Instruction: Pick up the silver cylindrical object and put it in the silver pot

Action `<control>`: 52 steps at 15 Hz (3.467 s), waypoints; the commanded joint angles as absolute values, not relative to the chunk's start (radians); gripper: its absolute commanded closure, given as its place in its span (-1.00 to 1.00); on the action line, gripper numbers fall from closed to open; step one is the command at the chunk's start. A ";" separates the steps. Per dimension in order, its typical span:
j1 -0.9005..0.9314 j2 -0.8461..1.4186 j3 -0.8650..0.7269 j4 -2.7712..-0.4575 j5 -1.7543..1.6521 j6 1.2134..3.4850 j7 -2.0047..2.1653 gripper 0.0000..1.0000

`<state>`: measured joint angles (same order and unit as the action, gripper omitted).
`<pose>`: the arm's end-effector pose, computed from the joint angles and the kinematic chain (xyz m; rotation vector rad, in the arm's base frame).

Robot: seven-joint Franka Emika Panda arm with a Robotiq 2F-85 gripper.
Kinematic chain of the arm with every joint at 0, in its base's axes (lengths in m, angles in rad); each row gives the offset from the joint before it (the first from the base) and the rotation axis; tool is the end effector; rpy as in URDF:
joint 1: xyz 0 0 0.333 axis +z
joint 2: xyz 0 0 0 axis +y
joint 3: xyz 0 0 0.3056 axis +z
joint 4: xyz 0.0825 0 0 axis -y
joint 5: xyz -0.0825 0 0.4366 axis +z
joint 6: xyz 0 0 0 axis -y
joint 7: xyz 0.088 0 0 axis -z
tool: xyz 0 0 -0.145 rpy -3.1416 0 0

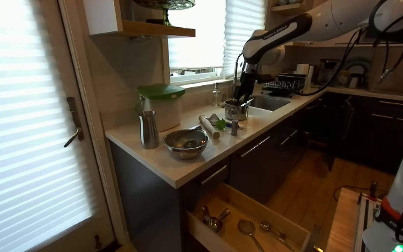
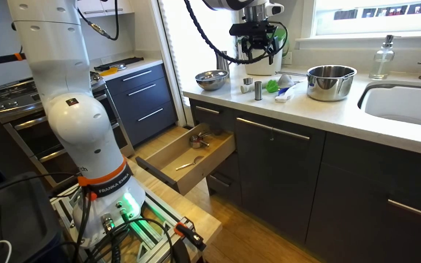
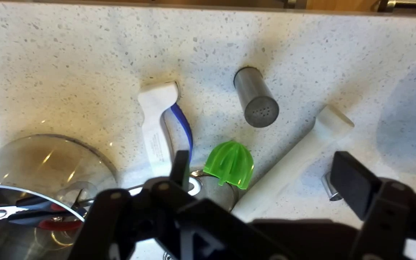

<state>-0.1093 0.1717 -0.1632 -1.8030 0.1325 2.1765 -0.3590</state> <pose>0.6609 -0.1716 0.4017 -3.1012 -0.0425 -0.3455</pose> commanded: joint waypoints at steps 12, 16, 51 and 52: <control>-0.149 0.316 -0.095 -1.781 0.141 2.215 -0.297 -1.00; -0.160 0.331 -0.087 -1.773 0.154 2.214 -0.303 -0.42; -0.203 -0.011 -0.348 -1.786 0.746 2.501 -0.534 0.27; -0.203 0.008 -0.345 -1.769 0.767 2.501 -0.541 0.27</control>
